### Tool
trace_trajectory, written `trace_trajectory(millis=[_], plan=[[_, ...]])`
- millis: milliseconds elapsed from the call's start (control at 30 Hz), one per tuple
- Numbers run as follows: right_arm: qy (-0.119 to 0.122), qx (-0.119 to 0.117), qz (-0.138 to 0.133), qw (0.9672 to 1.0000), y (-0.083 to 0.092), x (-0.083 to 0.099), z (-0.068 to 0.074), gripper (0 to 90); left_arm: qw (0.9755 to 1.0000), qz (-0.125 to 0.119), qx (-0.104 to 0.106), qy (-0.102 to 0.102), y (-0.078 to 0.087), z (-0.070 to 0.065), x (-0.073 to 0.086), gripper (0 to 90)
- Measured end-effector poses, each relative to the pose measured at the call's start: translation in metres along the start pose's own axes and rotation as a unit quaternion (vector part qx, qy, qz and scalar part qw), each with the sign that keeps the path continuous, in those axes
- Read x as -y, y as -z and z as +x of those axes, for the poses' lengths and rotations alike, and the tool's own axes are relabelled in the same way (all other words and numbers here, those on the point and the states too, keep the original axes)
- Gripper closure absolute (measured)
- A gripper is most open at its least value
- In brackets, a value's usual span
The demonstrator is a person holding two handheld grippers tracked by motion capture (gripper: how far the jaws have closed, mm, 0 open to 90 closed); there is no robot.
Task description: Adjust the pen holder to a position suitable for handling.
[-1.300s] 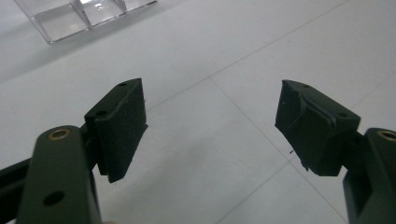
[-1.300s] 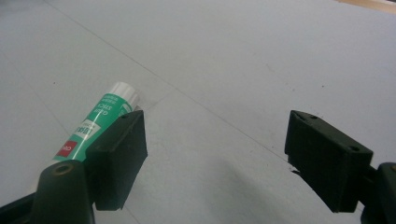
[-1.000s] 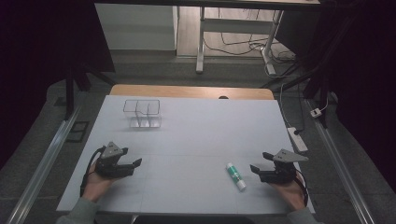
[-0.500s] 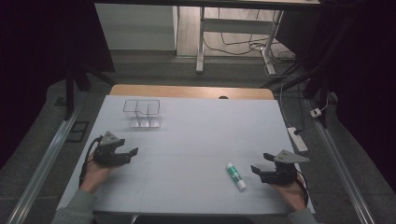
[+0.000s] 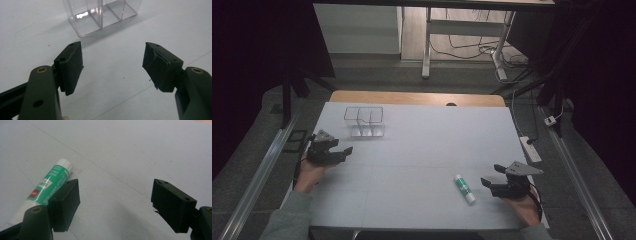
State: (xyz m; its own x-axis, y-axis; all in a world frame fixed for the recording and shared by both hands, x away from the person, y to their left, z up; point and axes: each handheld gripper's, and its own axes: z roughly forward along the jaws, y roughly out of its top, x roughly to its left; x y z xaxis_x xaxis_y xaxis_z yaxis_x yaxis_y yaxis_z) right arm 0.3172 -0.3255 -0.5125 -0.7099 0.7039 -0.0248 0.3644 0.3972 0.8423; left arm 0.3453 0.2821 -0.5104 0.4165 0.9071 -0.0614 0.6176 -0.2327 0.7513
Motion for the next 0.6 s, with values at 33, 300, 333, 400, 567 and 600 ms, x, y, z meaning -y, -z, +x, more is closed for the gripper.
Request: trace_trajectory(millis=[33,300,333,400,567,600], plan=[[0.002,0.0,0.001,1.0,0.0,0.0,0.0,23.1,1.0,0.0,-0.005,0.001,0.0,0.003,-0.001,32.0],[0.002,0.005,-0.001,1.0,-0.001,0.0,-0.001,23.3,0.9997,-0.003,-0.025,0.007,-0.003,0.016,-0.008,31.6],[0.002,0.002,0.0,1.0,-0.001,0.0,-0.001,23.3,0.9995,-0.003,-0.03,0.007,-0.004,0.018,-0.009,31.7],[0.0,0.0,-0.003,1.0,-0.001,0.0,-0.002,23.4,0.9994,-0.001,-0.034,0.005,-0.007,0.02,-0.011,32.9],[0.001,0.001,-0.005,1.0,-0.003,-0.001,-0.002,23.6,0.999,0.002,-0.044,0.008,-0.016,0.03,-0.017,36.1],[0.001,0.003,-0.004,1.0,-0.003,-0.002,-0.002,23.6,0.999,0.002,-0.044,0.008,-0.016,0.03,-0.017,37.4]])
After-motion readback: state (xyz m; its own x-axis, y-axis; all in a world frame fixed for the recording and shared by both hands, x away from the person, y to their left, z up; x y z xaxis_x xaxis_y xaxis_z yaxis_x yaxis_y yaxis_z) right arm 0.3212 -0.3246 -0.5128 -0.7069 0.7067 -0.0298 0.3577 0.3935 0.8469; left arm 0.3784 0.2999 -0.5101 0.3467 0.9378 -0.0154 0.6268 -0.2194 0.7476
